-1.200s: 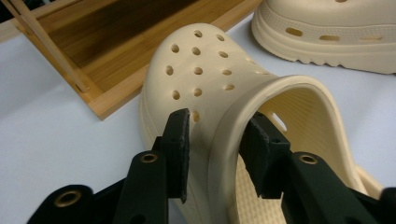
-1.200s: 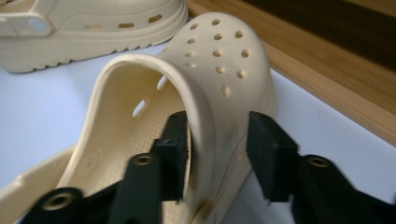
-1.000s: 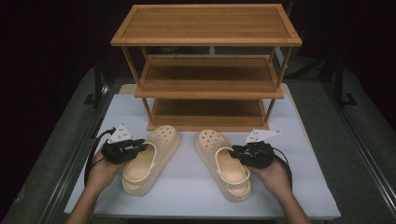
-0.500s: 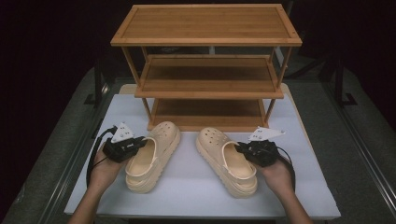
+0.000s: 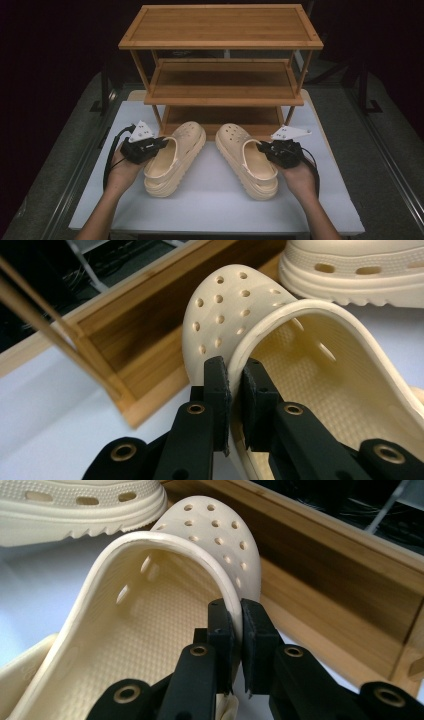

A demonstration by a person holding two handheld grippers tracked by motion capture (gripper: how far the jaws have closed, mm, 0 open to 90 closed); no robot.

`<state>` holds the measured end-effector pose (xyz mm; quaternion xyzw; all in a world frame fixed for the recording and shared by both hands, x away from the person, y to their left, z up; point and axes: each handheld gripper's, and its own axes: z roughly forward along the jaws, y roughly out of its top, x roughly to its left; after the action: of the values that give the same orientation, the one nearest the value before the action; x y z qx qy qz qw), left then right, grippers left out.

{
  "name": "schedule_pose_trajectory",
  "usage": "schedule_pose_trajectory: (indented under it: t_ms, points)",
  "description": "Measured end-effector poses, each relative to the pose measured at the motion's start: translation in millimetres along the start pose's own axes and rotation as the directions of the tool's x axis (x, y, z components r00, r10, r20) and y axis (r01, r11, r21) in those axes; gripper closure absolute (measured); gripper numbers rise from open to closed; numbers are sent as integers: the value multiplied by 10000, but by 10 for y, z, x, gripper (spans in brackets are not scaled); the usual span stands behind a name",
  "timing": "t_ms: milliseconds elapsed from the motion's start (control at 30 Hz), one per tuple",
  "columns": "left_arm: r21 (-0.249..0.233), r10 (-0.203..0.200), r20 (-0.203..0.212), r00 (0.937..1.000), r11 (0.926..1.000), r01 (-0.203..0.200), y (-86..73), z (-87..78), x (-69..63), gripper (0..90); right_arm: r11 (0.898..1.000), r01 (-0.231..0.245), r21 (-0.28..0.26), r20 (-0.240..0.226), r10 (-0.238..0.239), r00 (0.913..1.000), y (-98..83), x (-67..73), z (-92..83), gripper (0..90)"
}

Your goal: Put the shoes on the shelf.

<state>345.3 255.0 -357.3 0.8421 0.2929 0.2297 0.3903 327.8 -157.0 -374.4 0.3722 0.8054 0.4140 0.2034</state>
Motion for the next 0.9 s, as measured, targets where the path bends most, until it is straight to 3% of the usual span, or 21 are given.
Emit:
schedule_pose_trajectory:
  t_ms: [433, 700, 900]
  points:
    - [-71, 129, 81, 9999, 9999, -128, 208, 425, 52, 830, 9993, -378, -41, 857, 380, 9956, 185, -197, 277, 837]
    - [-32, 269, -365, 9990, 9996, -270, 309, 670, 103, 829, 9990, -456, -31, 1387, 455, 9893, 263, -276, 491, 837]
    - [-227, 148, -829, 9964, 9996, -168, 339, 835, 131, 829, 9980, -613, -151, 1822, 631, 9812, 291, -369, 625, 837]
